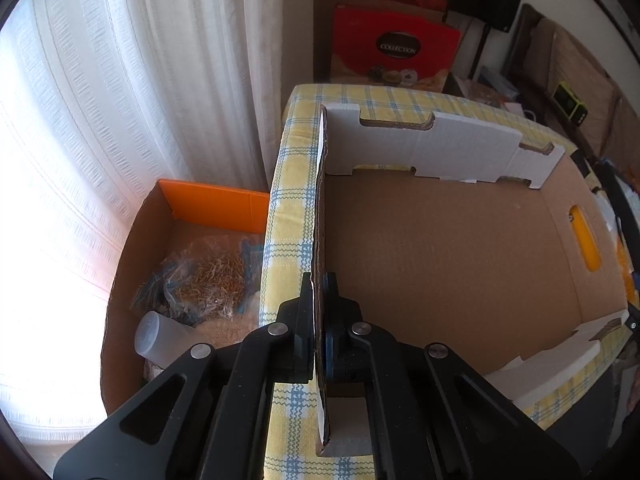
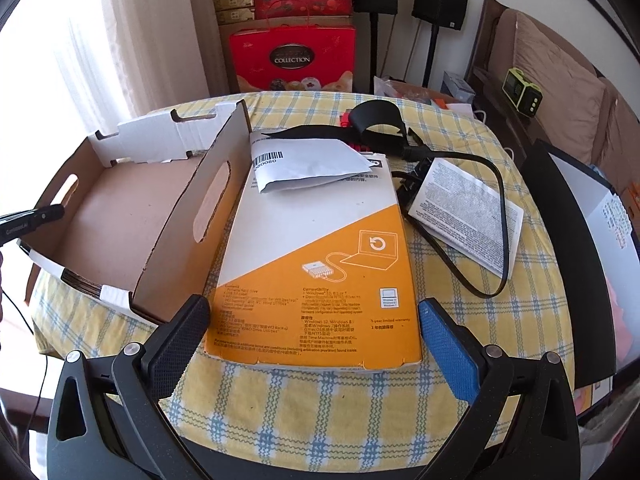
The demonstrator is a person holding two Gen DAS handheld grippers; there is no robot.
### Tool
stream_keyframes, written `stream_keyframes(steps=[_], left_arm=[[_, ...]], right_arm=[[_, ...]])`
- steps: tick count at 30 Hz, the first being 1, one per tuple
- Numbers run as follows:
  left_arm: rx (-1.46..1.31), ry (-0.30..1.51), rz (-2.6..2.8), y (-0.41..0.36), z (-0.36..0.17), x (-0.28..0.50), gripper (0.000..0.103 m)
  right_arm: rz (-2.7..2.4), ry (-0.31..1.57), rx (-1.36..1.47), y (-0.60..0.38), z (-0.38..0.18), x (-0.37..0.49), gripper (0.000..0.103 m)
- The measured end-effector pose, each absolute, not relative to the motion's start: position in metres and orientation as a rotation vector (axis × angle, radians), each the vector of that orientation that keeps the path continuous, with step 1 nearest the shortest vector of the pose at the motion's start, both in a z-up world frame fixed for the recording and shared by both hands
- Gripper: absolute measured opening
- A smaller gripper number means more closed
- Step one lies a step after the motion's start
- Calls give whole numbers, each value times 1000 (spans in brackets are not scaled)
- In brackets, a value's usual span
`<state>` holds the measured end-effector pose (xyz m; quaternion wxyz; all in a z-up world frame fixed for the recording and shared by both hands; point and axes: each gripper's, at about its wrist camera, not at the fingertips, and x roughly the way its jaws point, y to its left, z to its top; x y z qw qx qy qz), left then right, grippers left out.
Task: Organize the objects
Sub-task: 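Move the right gripper toward the orange My Passport box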
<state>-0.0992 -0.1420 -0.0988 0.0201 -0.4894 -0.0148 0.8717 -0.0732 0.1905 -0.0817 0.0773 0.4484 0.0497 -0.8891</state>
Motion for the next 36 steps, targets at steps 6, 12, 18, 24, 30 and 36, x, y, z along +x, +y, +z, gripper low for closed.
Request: stream_keyframes(steps=[6,12,18,24,30,36], left_arm=[[-1514,-55,2699,-143,-99,-99,3],[-1511,-65,2694,-144,-99,-101,3],[-1502,-24,2693,-141,-99,-100,3],[-1490,-5,2687,-140,-98,-100,3],[-1488,3,2691,-139,-98,-100,3],[-1484,21,2700,-137,-99,-99,3]], right_arm=[[-2611,14,1381,211,-83,-78,103],[-2551,-219,1361,247,-77,-72,103],[-2484,-392,1377,270,-87,-79,102],[-2365,-462,1351,258,-90,-83,98],[-2357,-416,1318,231,-73,-83,97],[-2438,-366,1310,217,-56,-83,98]])
